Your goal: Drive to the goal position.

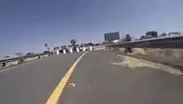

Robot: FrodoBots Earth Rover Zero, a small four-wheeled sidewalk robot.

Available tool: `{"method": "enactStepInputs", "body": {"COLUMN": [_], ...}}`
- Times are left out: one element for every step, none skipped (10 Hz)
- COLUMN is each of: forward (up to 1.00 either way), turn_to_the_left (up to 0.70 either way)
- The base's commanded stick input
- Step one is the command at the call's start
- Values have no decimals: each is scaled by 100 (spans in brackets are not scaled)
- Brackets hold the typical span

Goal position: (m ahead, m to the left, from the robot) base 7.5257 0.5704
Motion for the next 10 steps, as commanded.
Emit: {"method": "enactStepInputs", "body": {"forward": [100,100,100,100,100,100,100,100,100,100], "turn_to_the_left": [0,0,0,0,0,0,0,0,0,0]}}
